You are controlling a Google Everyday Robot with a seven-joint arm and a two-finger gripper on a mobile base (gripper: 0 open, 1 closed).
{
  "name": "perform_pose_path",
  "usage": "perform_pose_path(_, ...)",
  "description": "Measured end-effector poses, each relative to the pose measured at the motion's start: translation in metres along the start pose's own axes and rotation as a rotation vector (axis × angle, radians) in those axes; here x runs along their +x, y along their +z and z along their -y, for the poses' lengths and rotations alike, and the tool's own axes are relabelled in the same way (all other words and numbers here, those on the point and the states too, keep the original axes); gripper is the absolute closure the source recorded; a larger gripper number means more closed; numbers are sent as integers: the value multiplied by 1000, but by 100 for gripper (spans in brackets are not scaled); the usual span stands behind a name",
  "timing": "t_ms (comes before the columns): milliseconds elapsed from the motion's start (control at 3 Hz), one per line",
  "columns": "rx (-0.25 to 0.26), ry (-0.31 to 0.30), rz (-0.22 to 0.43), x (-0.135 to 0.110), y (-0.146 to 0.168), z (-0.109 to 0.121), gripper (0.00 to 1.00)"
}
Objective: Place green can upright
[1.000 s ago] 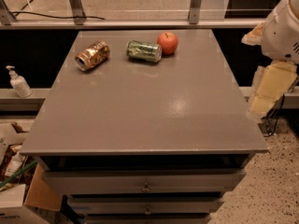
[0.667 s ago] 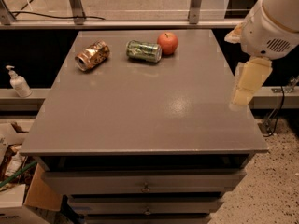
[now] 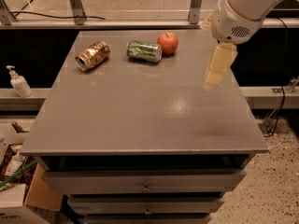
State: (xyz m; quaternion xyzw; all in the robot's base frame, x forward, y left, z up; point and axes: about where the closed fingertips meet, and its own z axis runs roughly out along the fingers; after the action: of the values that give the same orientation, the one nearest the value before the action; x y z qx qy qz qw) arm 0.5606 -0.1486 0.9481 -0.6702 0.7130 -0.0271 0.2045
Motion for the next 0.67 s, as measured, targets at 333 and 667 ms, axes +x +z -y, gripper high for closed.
perform_pose_path(333,18,-13,10,-18,11,29,0)
perform_pose_path(667,32,-19,8,-34,22,56,0)
